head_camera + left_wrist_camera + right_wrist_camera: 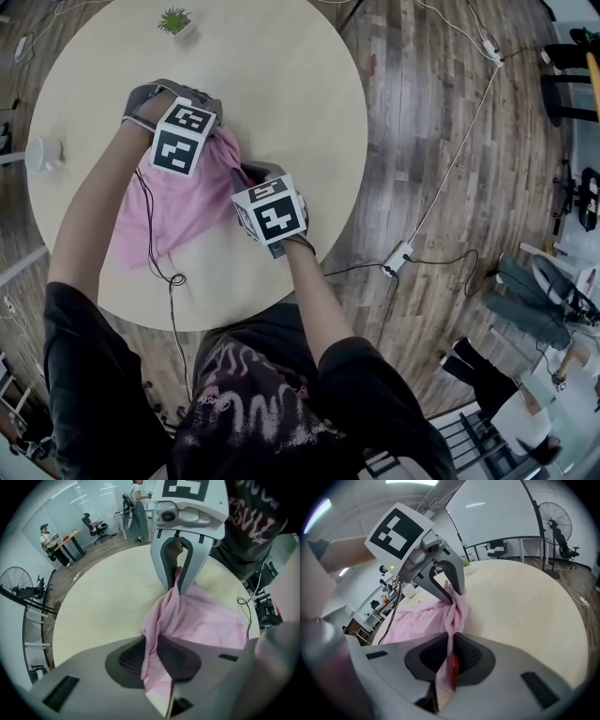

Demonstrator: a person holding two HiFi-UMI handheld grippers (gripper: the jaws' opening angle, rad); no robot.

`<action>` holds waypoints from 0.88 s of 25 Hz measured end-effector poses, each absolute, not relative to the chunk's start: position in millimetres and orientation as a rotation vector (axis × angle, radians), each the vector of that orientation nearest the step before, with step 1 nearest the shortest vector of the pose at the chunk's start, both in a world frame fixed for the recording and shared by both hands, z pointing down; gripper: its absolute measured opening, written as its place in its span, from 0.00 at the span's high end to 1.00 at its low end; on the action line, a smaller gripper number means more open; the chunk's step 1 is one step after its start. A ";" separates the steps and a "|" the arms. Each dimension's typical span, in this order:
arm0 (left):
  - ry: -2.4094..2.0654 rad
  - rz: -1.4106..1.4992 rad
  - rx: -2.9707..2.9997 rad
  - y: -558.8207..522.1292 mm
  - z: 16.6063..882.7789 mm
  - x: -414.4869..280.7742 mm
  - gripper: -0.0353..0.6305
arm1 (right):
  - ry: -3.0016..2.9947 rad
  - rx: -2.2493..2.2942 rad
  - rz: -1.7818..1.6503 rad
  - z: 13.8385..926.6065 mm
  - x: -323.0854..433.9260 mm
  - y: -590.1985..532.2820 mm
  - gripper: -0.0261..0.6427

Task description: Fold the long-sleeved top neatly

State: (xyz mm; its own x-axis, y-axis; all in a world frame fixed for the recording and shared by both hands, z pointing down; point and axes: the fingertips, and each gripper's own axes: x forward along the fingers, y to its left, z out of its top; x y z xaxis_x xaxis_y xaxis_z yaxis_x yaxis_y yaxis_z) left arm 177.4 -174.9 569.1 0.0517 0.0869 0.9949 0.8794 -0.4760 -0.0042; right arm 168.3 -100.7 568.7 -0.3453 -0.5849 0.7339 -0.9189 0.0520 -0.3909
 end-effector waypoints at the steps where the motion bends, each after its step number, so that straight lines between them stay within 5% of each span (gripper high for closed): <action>1: -0.975 -1.488 -1.661 -174.1 565.3 175.6 0.82 | -1.964 1.510 1.197 564.7 166.2 -99.9 0.90; 22: -0.818 -1.272 -1.714 -173.2 495.7 47.5 0.82 | -1.941 1.571 0.990 499.4 40.4 -102.2 0.90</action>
